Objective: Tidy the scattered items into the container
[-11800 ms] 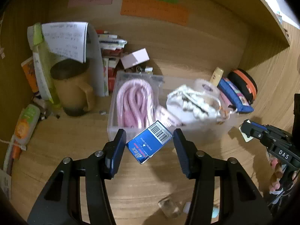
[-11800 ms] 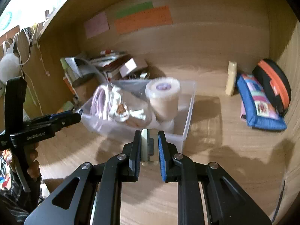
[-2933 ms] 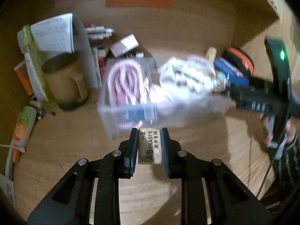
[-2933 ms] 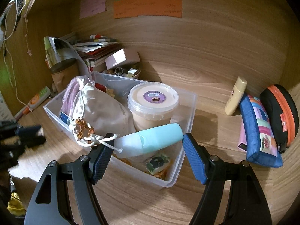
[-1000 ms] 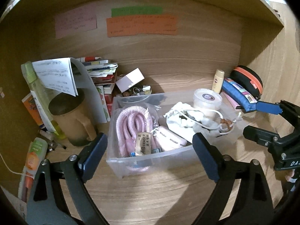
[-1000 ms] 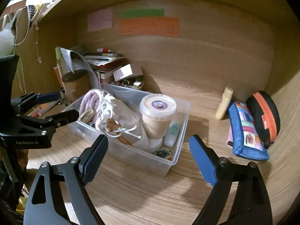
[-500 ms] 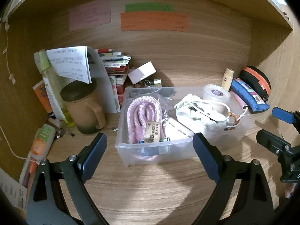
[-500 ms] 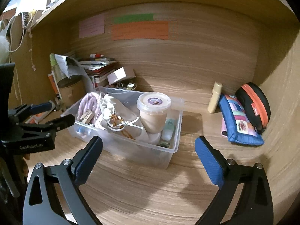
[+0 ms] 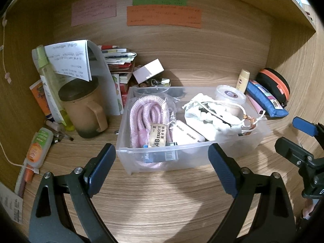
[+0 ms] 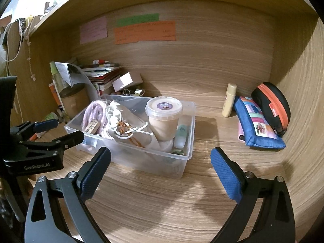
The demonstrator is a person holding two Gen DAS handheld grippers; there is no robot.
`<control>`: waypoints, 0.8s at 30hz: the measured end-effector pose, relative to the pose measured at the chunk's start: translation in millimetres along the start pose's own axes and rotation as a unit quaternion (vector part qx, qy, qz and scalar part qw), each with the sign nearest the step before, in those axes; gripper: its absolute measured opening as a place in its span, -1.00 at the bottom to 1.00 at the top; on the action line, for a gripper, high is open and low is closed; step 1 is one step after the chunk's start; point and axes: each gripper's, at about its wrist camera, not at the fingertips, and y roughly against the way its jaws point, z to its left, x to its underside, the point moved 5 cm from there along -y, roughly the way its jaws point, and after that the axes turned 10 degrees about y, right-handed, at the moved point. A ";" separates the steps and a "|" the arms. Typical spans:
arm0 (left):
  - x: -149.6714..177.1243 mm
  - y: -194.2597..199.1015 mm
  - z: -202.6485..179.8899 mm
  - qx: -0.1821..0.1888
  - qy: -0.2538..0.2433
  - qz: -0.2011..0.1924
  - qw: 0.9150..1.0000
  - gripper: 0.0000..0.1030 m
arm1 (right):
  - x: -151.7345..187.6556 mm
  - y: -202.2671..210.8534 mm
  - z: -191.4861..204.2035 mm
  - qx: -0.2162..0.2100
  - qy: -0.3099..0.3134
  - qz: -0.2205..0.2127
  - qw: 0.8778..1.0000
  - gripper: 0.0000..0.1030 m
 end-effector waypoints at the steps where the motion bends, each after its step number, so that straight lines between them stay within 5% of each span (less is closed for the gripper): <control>1: 0.0 0.6 -0.1 0.001 0.001 0.000 1.000 0.82 | 0.0 0.2 0.3 0.001 0.001 0.000 1.000 0.91; 24: -0.6 3.0 1.0 0.015 0.016 -0.001 1.000 0.82 | -3.3 -2.1 1.2 -0.005 -0.005 -0.004 1.000 0.91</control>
